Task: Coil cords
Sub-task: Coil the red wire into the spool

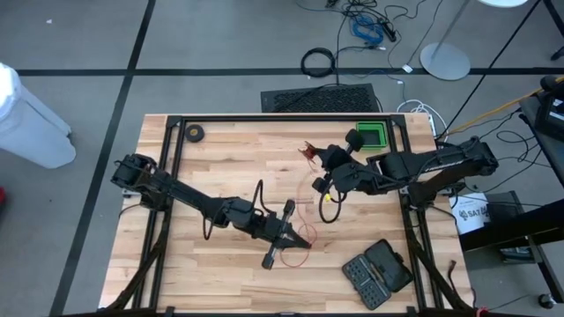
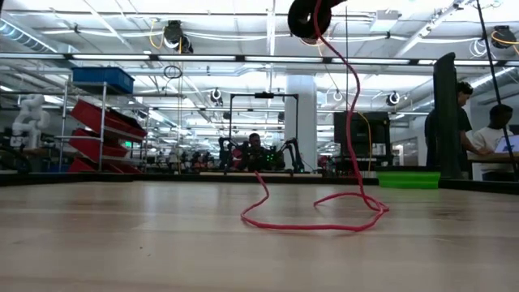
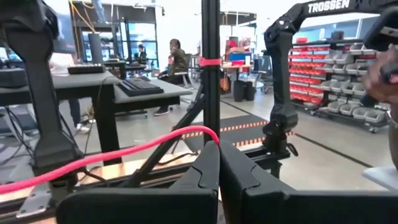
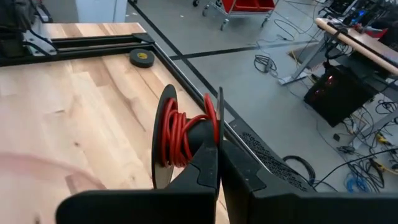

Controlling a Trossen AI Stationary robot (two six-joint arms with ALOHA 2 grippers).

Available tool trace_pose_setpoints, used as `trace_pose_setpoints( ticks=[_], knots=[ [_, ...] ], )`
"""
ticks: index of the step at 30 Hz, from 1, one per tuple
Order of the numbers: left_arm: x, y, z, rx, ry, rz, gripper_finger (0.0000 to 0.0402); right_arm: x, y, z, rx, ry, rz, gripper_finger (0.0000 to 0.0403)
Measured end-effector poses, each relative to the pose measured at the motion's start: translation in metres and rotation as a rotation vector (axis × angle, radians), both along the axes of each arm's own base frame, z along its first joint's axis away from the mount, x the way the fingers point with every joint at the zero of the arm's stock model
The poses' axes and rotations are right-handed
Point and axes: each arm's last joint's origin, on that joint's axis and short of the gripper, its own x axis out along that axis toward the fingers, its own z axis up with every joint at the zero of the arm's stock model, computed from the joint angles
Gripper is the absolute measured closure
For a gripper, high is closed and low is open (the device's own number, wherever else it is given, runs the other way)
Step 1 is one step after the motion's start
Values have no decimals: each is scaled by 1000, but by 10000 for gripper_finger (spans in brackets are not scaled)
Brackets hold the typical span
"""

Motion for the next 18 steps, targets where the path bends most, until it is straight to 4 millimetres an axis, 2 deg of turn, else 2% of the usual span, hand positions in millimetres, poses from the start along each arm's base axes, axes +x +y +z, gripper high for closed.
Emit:
trace_pose_setpoints(
  ticks=[8, 14, 18],
  knots=[
    [-1, 4, 2, 32, 13, 87, 402, -1, 5, -1, 7, 10, 27, 403],
    [-19, 14, 34, 39, -19, 140, 402, -4, 6, -2, 43, 46, 79, 403],
    [-34, 28, 56, 40, -8, 201, 402, -4, 6, -2, 52, 50, 92, 403]
  ],
)
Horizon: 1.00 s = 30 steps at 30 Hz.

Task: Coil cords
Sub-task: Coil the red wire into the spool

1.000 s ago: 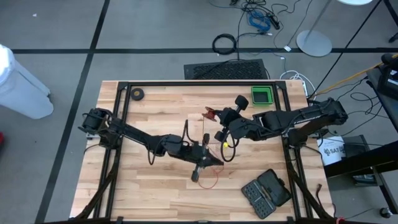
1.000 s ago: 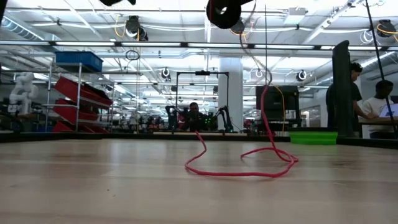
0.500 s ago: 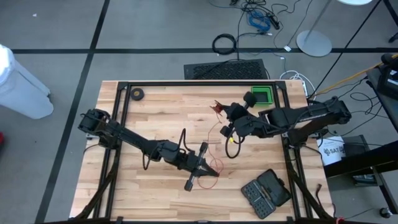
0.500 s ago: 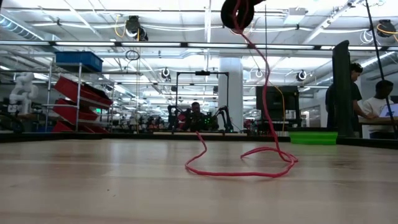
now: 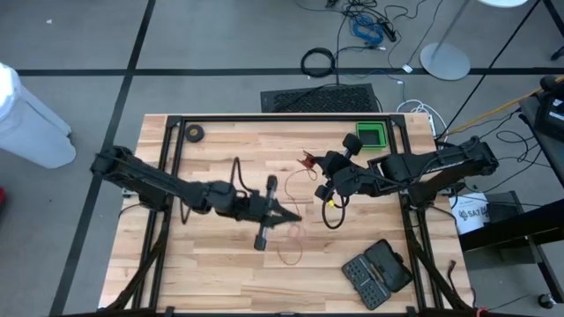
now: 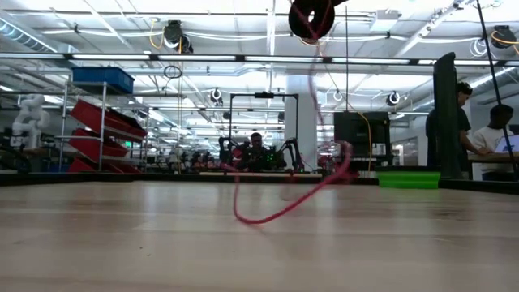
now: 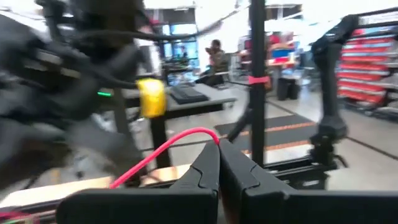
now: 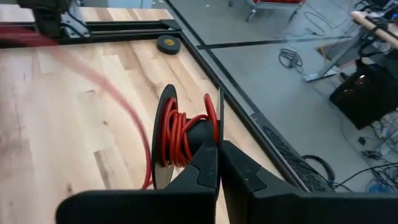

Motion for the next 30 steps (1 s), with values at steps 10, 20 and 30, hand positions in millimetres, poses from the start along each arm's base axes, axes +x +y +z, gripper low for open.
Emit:
trace_pose_setpoints(
  ticks=[10, 20, 30],
  knots=[
    [-20, 27, 26, 41, -10, 75, 402, 2, 3, 0, 71, -3, 81, 403],
    [-23, 28, 50, 141, -71, 89, 401, 3, 5, -1, 139, 11, 156, 403],
    [-25, 32, 86, 165, -137, 101, 401, 4, 7, -1, 188, 8, 209, 403]
  ],
)
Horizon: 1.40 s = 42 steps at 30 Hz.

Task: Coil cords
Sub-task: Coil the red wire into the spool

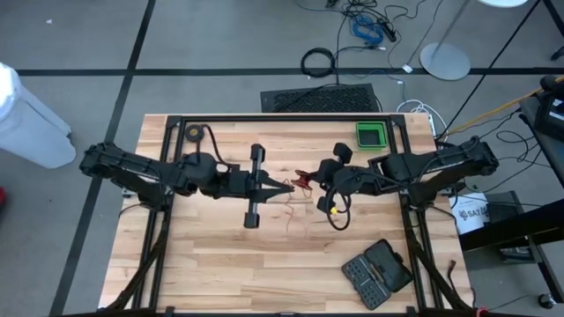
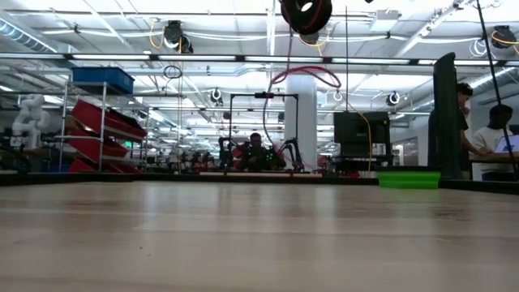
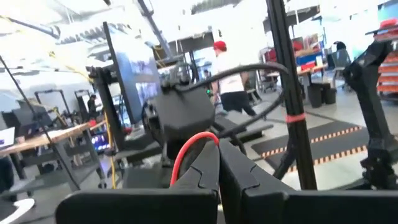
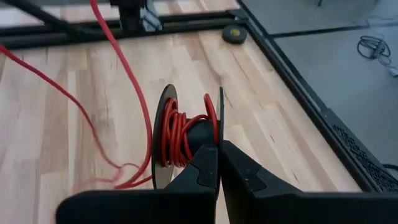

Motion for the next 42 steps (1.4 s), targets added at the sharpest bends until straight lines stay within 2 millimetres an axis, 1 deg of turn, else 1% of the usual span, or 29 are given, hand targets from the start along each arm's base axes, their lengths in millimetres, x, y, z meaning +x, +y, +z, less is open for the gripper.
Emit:
trace_pose_setpoints(
  ticks=[4, 7, 10, 15, 18, 20, 22, 26, 30, 33, 37, 40, 42],
  knots=[
    [0, -1, 2, -1, -9, -46, 401, 6, -3, 2, -5, -44, -18, 403],
    [6, -3, -5, -24, 13, -71, 402, 13, -4, 3, -27, -83, -18, 403],
    [19, -7, -20, -21, 63, -88, 401, 18, -4, 5, -31, -121, -12, 403],
    [42, -16, -48, -10, 142, -154, 402, 19, -4, 6, -31, -125, 18, 403],
    [51, -25, -59, -17, 151, -210, 401, 19, -3, 6, -46, -116, 37, 403],
    [53, -29, -63, -13, 146, -239, 402, 19, -2, 6, -40, -114, 62, 403],
    [52, -32, -60, -13, 128, -258, 401, 19, -1, 5, -23, -105, 106, 403],
    [40, -34, -46, -11, 89, -301, 402, 19, 1, 4, 26, -82, 191, 403],
    [22, -31, -24, -16, 30, -314, 401, 17, 2, 1, 41, -47, 196, 403],
    [10, -27, -11, -20, 1, -314, 401, 17, 1, 0, 52, -43, 189, 403],
    [3, -23, -4, -21, -6, -305, 401, 17, 2, 1, 59, -53, 193, 403],
    [1, -18, -4, -13, 24, -292, 401, 20, 3, -1, 64, -49, 214, 403],
    [1, -13, -6, -7, 62, -276, 401, 21, 4, -3, 74, -30, 259, 403]
  ],
)
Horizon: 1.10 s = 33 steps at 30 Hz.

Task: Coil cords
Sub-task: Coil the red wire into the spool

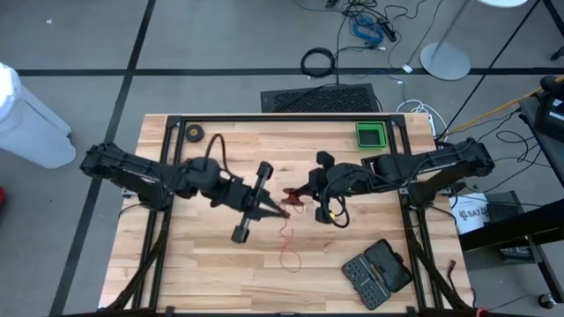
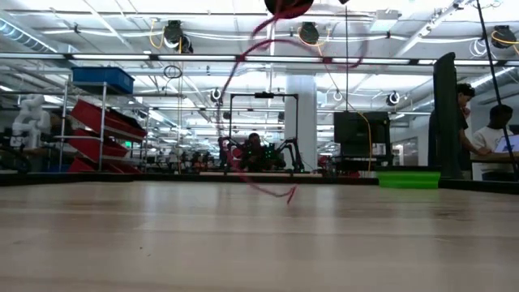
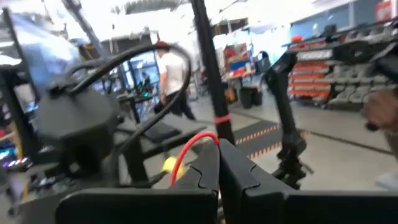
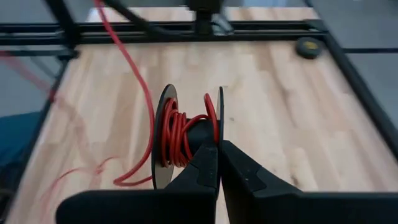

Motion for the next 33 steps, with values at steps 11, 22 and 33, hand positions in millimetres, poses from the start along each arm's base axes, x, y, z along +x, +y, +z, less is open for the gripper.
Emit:
trace_pose_setpoints(
  ticks=[11, 22, 33],
  knots=[
    [6, 29, -20, 36, 217, 92, 401, 5, 6, -5, 37, 28, 179, 403],
    [2, 24, -39, 66, 422, 79, 316, 3, 9, -7, 61, 53, 215, 403],
    [-11, -21, -48, 89, 490, 73, 211, -3, 7, -8, 88, 96, 174, 403]
  ],
)
